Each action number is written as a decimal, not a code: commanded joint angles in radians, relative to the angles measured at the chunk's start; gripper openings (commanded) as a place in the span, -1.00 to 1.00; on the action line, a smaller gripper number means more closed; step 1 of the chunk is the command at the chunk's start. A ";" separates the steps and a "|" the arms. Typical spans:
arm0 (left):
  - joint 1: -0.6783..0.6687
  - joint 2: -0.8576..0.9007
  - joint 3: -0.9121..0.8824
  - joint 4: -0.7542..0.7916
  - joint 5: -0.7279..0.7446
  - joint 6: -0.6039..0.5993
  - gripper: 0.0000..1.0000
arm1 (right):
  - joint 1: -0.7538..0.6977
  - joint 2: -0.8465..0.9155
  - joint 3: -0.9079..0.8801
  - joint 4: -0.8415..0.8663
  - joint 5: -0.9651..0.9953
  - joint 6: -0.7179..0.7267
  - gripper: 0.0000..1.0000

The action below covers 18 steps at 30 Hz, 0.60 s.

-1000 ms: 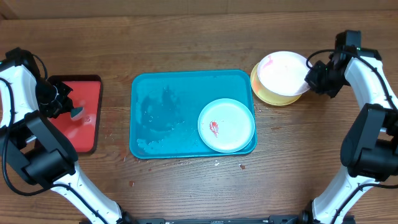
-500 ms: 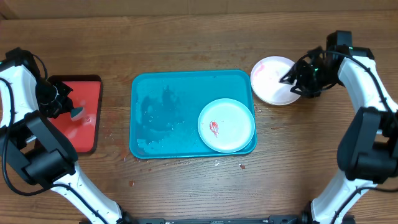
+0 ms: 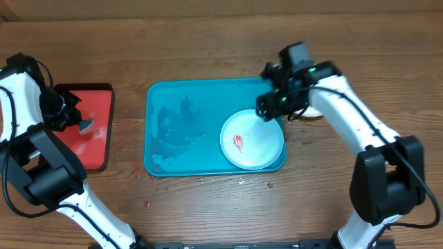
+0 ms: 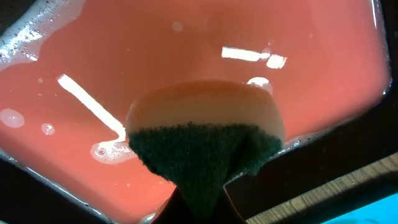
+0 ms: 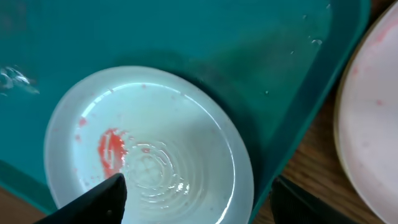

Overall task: Clean dirty plates on tray and stack at the side
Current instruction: 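Grasp the light blue plate rim with the right gripper and drag it to tray center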

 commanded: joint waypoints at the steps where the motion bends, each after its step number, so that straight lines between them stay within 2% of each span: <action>1: -0.004 -0.018 -0.005 -0.003 0.011 0.020 -0.92 | 0.036 0.001 -0.048 0.027 0.164 -0.011 0.50; 7: -0.004 -0.018 -0.005 -0.003 0.011 0.020 -0.92 | 0.041 0.001 -0.090 0.067 0.191 0.006 0.37; 14: -0.014 -0.018 -0.005 -0.007 0.011 0.021 -0.92 | 0.040 0.035 -0.091 0.079 0.174 0.006 0.35; 18: -0.031 -0.018 -0.005 -0.007 0.011 0.032 -0.92 | 0.042 0.085 -0.091 0.077 0.164 0.038 0.21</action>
